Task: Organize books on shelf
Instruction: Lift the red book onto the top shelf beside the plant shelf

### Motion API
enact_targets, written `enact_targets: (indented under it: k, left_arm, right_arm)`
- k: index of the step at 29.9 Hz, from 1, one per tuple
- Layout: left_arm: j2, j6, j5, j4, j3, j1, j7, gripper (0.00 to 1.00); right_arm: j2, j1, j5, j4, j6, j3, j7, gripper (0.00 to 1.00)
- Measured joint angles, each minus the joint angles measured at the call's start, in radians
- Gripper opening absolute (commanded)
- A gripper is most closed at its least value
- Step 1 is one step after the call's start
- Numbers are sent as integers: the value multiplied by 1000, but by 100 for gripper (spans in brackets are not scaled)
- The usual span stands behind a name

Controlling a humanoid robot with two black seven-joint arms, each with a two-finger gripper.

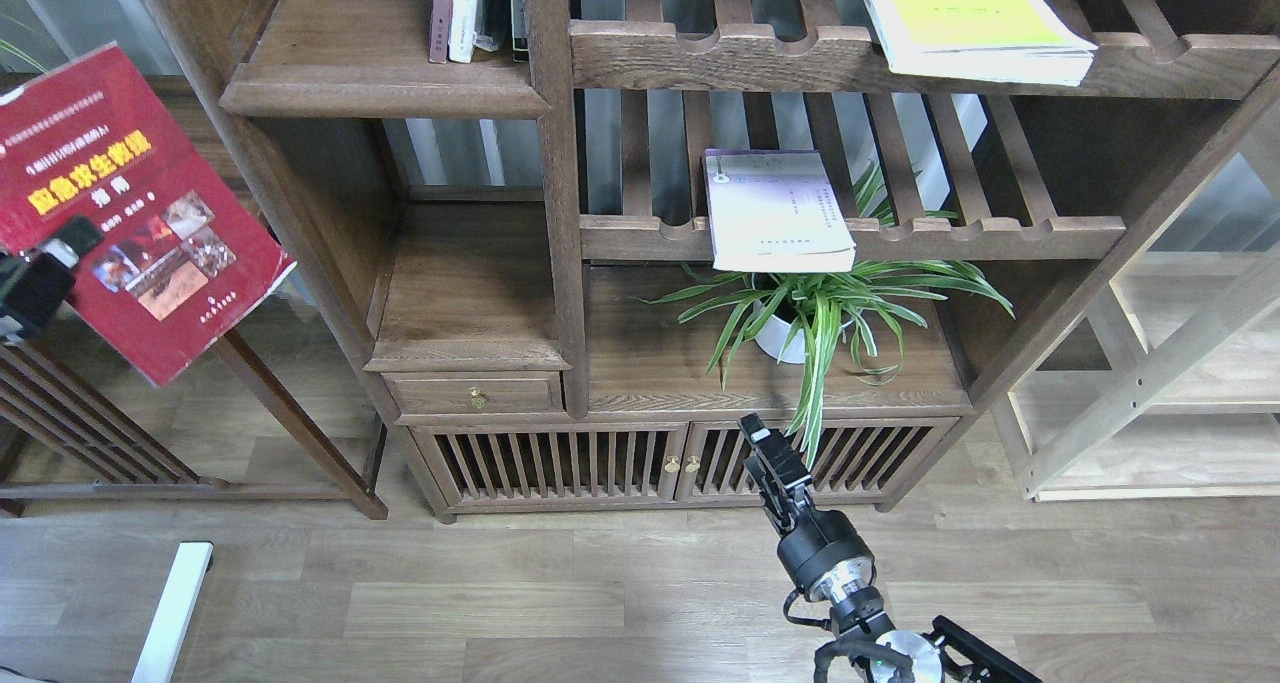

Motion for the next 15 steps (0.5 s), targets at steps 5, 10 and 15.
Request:
enact_targets:
  k: [5,10,15]
  left_arm:
    - [1,0,0,0,24,-90,0,0]
    - [2,0,0,5,55,-166,0,0]
    - [2,0,5,16,71,-228,0,0]
  right_arm:
    - [0,0,0,0,0,2,0,92]
    - [0,-1,0,0,0,2,0,99]
    - [0,-2,0,0,0,5,2,99]
